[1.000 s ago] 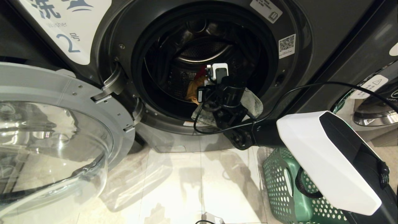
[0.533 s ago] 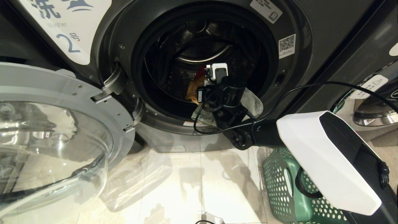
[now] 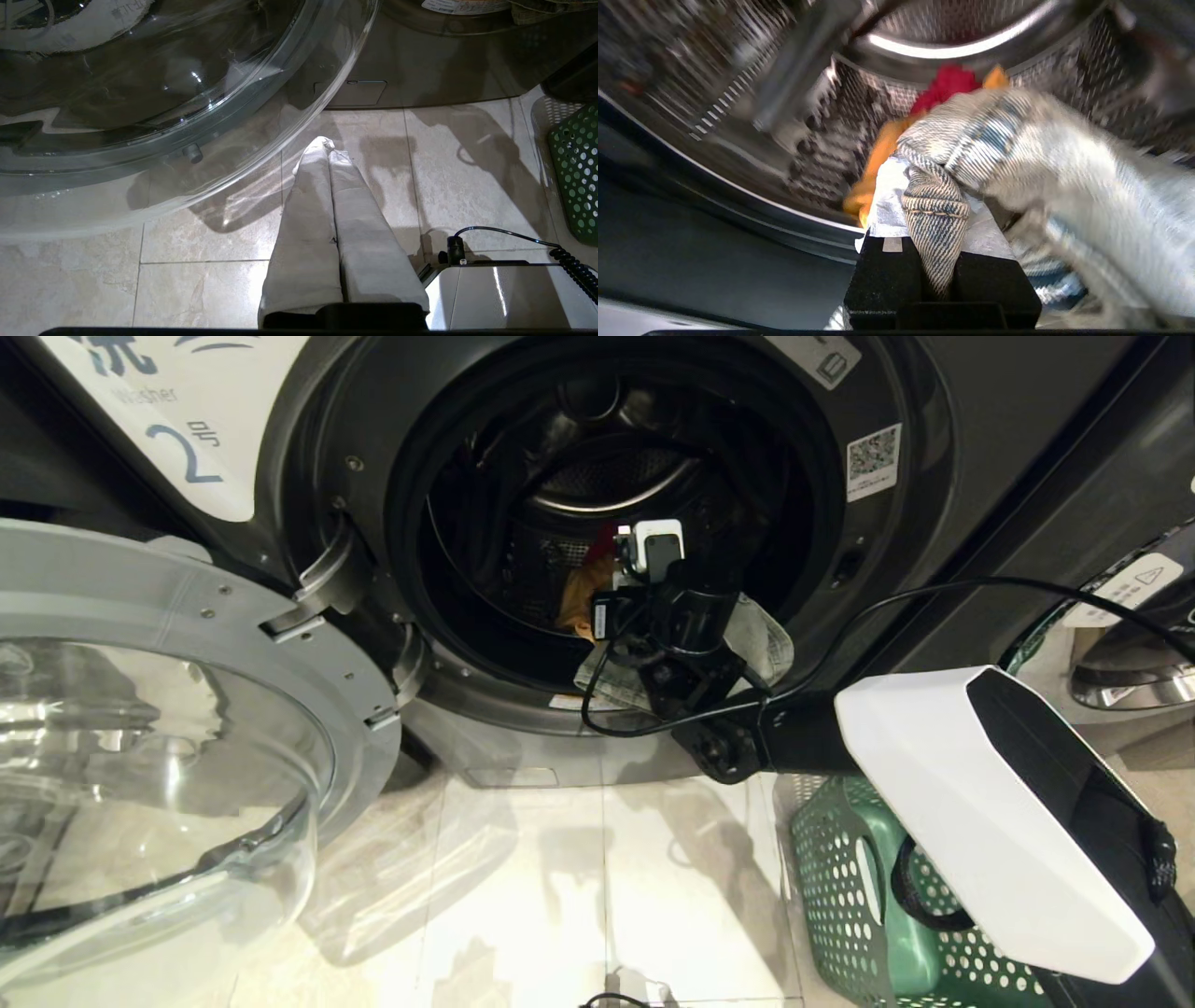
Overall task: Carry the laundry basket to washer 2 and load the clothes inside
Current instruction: Place the clothes into the washing machine
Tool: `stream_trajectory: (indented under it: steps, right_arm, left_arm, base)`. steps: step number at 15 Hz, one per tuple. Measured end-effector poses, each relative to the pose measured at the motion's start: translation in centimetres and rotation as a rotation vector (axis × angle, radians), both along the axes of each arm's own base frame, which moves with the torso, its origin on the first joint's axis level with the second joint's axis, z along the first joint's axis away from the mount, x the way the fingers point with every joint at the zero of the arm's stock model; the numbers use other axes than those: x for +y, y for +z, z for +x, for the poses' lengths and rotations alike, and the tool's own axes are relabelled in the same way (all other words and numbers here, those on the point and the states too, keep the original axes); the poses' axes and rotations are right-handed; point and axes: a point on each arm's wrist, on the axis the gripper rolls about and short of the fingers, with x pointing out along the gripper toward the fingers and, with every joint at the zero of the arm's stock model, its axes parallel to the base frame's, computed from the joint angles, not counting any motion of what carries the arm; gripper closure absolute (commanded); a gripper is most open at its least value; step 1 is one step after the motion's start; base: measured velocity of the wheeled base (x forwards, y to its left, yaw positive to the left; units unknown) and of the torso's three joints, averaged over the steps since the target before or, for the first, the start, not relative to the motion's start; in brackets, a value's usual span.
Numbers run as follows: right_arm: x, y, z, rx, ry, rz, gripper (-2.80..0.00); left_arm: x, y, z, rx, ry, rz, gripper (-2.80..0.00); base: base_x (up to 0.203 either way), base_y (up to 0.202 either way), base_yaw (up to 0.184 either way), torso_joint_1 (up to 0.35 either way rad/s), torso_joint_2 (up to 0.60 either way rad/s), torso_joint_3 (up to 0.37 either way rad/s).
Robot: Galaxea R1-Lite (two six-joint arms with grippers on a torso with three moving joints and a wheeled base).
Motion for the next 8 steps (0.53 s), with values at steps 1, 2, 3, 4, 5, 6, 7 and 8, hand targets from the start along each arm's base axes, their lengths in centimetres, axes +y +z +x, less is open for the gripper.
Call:
stream_trajectory:
  steps: [1,2,3,4,5,6,7,8]
  right_arm:
    - [-0.02,0.00,0.01,0.000,0.000,0.000,0.00]
    - [-0.05,0.05,0.01,-0.002,-0.001,0.001,0.00]
    - [-0.06,0.05,0.02,-0.001,-0.001,0.001,0.00]
    - [-0.08,0.02,0.05,0.000,-0.002,0.000,0.00]
    - [-0.09,0.04,0.05,-0.001,-0.002,0.001,0.00]
    - [-0.05,0.05,0.01,-0.002,-0.001,0.001,0.00]
    - [-0.03,0.05,0.00,-0.001,0.000,0.001,0.00]
    - [-0.02,0.06,-0.01,-0.002,0.006,0.000,0.00]
  left_arm:
    - [0.00,0.00,0.00,0.000,0.000,0.000,0.00]
    - [0.00,0.00,0.00,0.000,0.000,0.000,0.00]
    - [0.00,-0.01,0.00,0.001,0.000,0.000,0.00]
    - [0.00,-0.01,0.00,0.001,0.000,0.000,0.00]
    - [0.00,-0.01,0.00,0.001,0.000,0.000,0.00]
    - [0.00,0.00,0.00,0.000,0.001,0.000,0.00]
    - [0.00,-0.01,0.00,0.001,0.001,0.000,0.00]
    - [0.00,-0.01,0.00,0.001,0.001,0.000,0.00]
  base:
    - [0.000,0.000,0.000,0.005,0.01,-0.180]
    - [0.000,0.000,0.000,0.000,0.01,-0.198]
    - [0.000,0.000,0.000,0.003,0.00,-0.130]
    - [0.000,0.000,0.000,0.007,0.00,-0.078]
    - [0.000,0.000,0.000,0.002,0.00,-0.038]
    - [0.000,0.000,0.000,0.000,0.00,0.000]
    - [0.000,0.000,0.000,0.000,0.00,0.000]
    - [0.000,0.000,0.000,0.000,0.00,0.000]
